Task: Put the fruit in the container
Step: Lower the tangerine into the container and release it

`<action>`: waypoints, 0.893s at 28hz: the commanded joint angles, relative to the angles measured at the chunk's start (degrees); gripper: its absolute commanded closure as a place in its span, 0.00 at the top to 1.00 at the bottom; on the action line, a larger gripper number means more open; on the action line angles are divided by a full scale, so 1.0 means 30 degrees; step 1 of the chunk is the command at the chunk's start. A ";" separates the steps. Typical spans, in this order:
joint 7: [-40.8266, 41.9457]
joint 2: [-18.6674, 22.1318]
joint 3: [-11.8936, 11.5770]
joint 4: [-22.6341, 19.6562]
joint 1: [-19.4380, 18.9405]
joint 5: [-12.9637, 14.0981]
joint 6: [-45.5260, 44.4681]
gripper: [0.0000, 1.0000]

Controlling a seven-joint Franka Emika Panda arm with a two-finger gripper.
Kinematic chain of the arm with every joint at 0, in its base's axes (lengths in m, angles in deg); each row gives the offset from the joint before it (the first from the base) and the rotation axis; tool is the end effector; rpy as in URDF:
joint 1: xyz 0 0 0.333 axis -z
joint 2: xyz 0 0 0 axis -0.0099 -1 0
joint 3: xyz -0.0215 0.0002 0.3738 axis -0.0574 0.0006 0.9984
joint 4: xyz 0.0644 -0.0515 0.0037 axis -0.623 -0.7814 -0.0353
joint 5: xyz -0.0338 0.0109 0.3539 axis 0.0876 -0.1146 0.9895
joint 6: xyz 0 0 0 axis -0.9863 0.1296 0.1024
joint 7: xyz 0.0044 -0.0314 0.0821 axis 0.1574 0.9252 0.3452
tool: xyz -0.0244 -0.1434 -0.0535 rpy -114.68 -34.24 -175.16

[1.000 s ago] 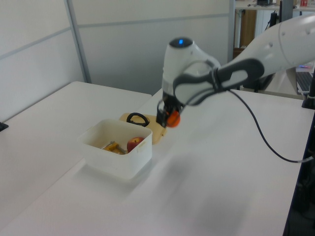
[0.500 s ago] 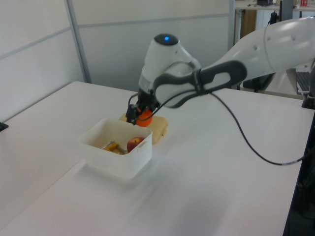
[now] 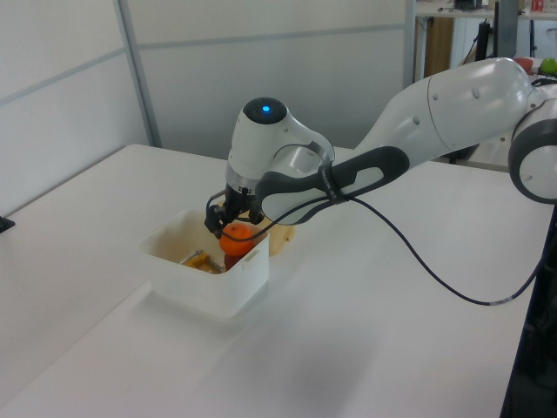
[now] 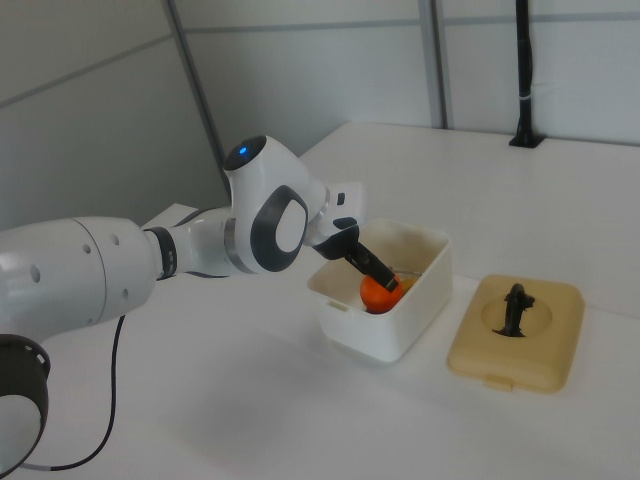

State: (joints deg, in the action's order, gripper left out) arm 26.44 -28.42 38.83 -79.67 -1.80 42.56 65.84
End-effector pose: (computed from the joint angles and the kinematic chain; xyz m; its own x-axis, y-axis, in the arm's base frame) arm 0.7289 0.0159 0.4630 0.8206 -0.3068 0.4822 -0.3459 -0.9382 -0.0083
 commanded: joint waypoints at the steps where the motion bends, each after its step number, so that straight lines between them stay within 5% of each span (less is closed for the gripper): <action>1: -0.0431 0.0379 -0.0087 -0.0015 -0.0262 -0.0314 -0.0200 1.00; 6: 0.1028 0.0789 -0.0087 -0.0016 -0.0291 -0.0081 -0.2830 1.00; 13: 0.7794 0.2604 -0.0203 0.0014 -0.0174 0.2936 -0.8543 1.00; 25: 1.2576 0.4569 -0.0380 -0.0016 0.0733 0.3172 -1.4320 1.00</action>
State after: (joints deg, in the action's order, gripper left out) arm 59.70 -16.77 37.98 -78.57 -1.01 50.80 25.92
